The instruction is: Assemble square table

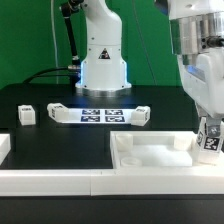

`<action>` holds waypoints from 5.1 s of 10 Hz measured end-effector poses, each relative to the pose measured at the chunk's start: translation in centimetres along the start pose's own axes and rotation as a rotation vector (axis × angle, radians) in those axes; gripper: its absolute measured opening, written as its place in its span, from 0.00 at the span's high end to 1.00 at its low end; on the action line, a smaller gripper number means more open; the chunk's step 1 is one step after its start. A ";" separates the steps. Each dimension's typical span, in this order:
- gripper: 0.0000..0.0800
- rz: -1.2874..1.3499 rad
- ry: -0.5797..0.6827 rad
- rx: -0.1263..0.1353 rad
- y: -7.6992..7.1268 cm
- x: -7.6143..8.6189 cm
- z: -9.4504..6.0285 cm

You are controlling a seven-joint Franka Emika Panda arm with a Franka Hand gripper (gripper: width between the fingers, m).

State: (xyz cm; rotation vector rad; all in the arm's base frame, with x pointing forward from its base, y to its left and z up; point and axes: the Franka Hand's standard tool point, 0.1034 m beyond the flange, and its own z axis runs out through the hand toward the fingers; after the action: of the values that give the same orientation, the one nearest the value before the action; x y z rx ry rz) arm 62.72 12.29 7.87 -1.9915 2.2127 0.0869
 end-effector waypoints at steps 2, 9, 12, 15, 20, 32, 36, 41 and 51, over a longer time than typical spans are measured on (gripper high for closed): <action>0.35 -0.061 0.001 -0.001 0.0 0.0 0.1; 0.19 -0.888 0.061 -0.037 -0.3 0.4 0.2; 0.19 -1.354 0.131 -0.097 -0.1 -0.4 0.4; 0.34 -1.372 0.128 -0.096 -0.1 -0.4 0.5; 0.63 -1.098 0.132 -0.080 0.0 0.0 0.6; 0.23 -0.412 0.019 0.014 0.0 0.2 1.2; 0.19 -0.652 0.023 0.014 -0.1 0.4 1.1; 0.19 -1.355 0.085 -0.036 -0.5 0.5 0.6; 0.63 -0.508 0.055 -0.004 -0.1 0.8 0.8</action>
Offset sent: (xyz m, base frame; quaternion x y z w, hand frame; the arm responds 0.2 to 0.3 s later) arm 0.0144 -0.0152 -0.0051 -0.0691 0.0813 -0.5072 0.8552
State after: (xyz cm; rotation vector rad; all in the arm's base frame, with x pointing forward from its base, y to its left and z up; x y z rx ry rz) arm 62.83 11.61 6.96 -2.5102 1.6638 -0.0273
